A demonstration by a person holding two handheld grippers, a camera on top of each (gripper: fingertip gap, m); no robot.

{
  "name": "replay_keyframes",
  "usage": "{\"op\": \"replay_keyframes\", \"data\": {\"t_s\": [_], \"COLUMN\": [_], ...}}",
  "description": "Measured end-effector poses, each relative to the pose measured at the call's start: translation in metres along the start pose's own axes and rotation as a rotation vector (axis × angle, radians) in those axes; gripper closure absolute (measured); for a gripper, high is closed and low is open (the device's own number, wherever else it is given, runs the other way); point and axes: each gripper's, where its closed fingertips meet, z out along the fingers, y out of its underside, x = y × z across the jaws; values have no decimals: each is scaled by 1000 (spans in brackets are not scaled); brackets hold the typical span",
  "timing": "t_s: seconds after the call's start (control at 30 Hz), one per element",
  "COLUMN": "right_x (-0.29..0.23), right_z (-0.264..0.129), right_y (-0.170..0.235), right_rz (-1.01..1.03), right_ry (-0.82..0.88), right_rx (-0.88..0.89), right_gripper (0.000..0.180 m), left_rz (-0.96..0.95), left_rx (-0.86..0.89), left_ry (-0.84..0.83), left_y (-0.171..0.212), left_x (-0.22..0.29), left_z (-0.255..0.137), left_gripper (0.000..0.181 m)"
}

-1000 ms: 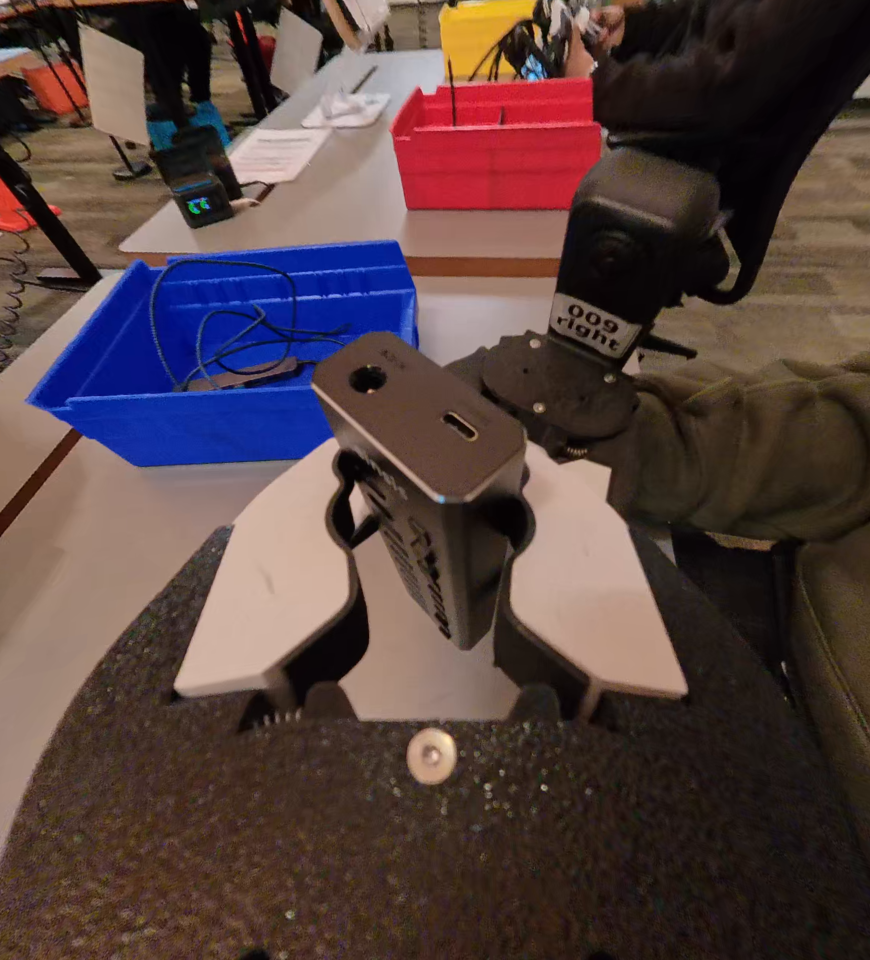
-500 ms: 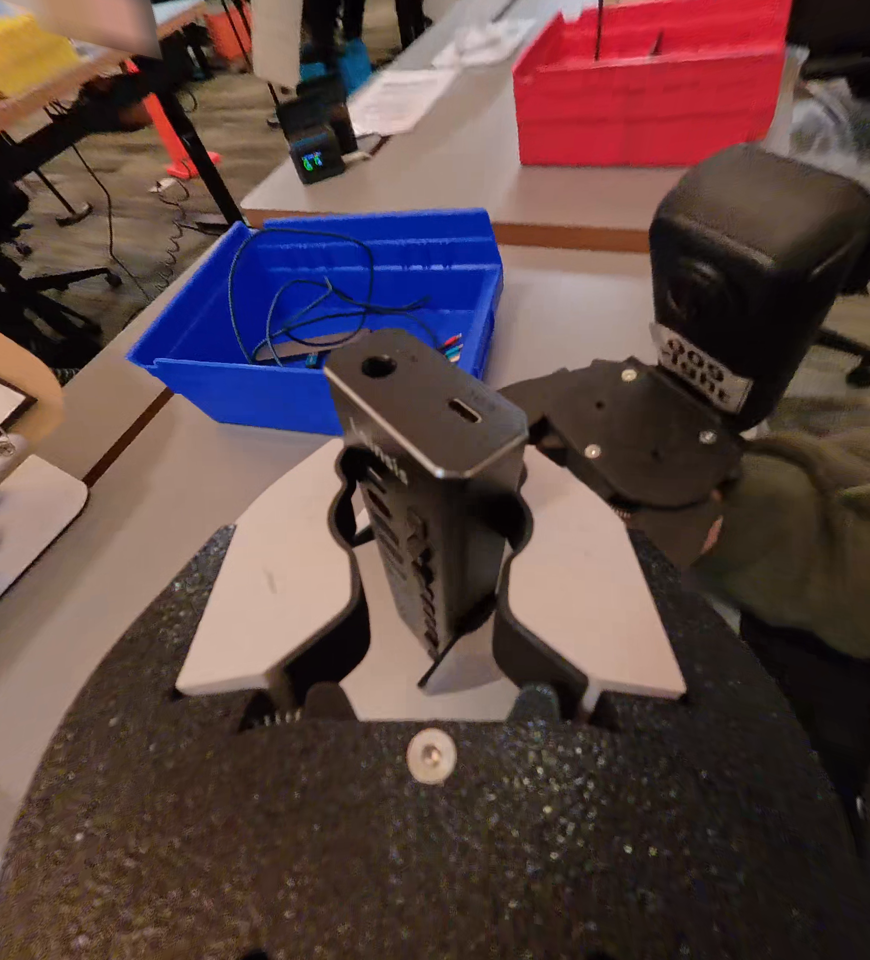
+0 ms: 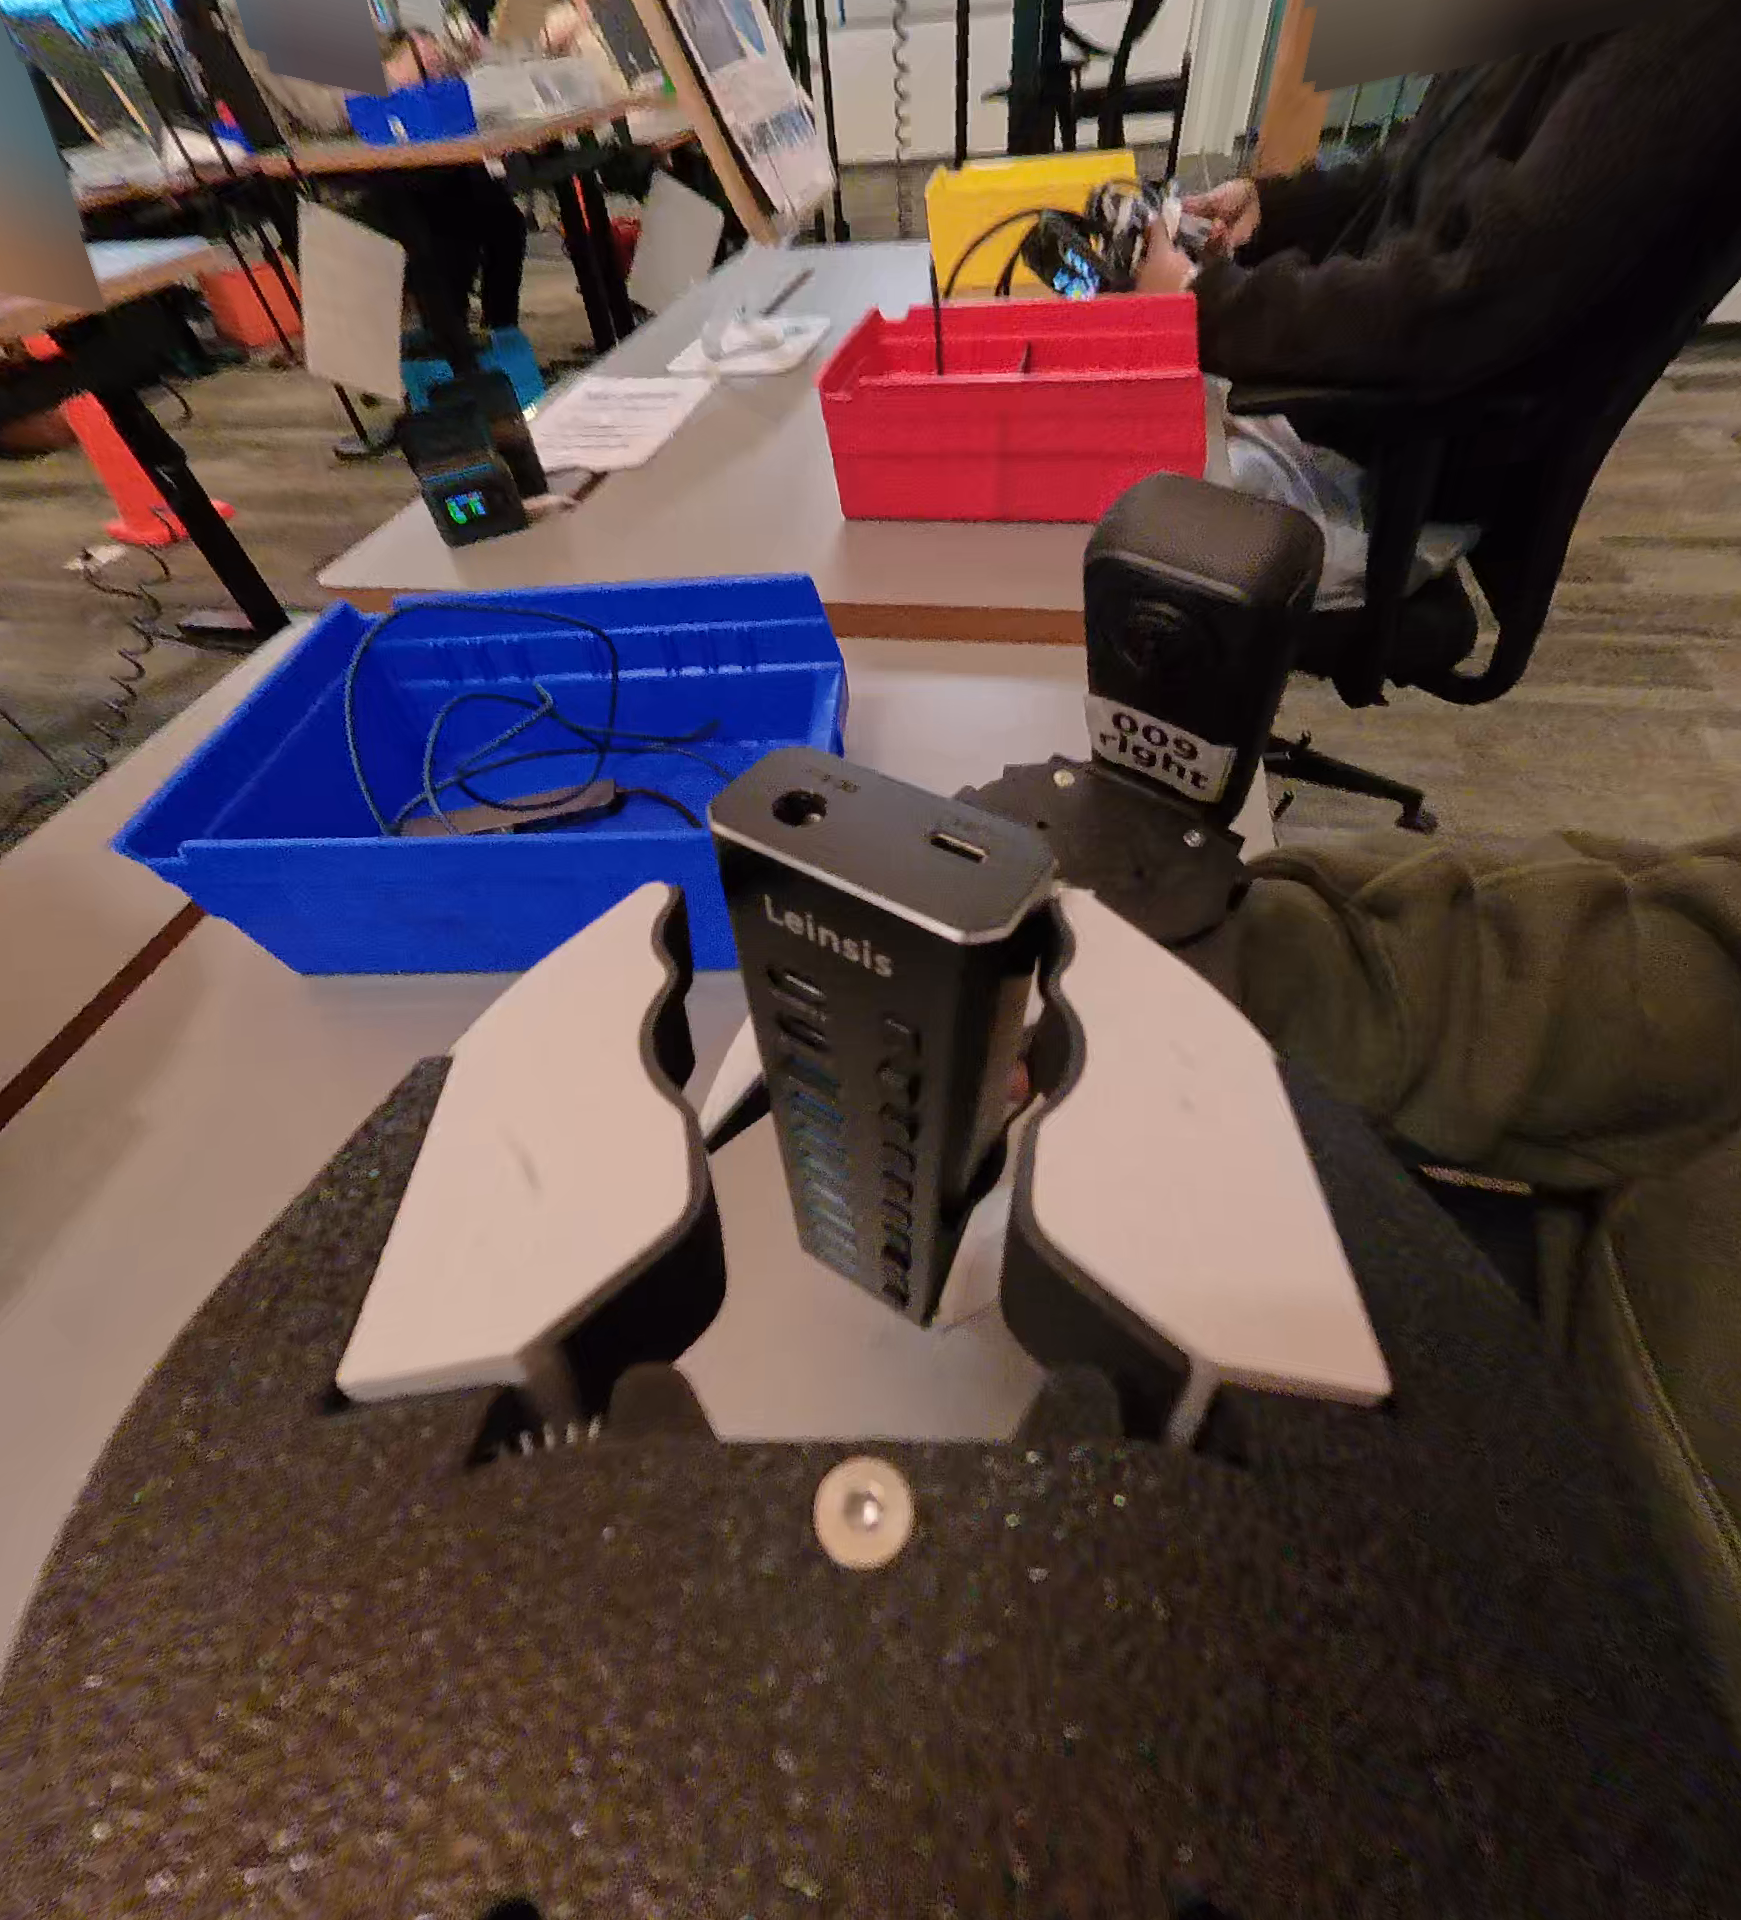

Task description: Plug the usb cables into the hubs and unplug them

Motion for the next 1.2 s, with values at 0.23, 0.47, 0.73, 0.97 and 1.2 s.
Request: {"op": "replay_keyframes", "data": {"t_s": [0.23,0.47,0.73,0.97,1.2], "right_x": [-18,-24,-19,-18,-5], "right_z": [5,2,18,32,27], "right_y": [-4,-12,-25,-21,-16], "right_rz": [15,51,82,88,141], "right_ry": [-111,-171,-183,-221,-227], "right_rx": [22,82,150,130,136], "right_gripper": [118,117,107,107,106], "left_rz": [88,45,52,31,-12], "left_rx": [-98,-144,-183,-198,-193], "left_ry": [70,110,88,54,-30], "left_y": [9,8,14,20,24], "left_x": [13,17,10,-4,-16], "left_z": [8,10,11,1,-5], "left_gripper": [120,120,120,120,115]}}
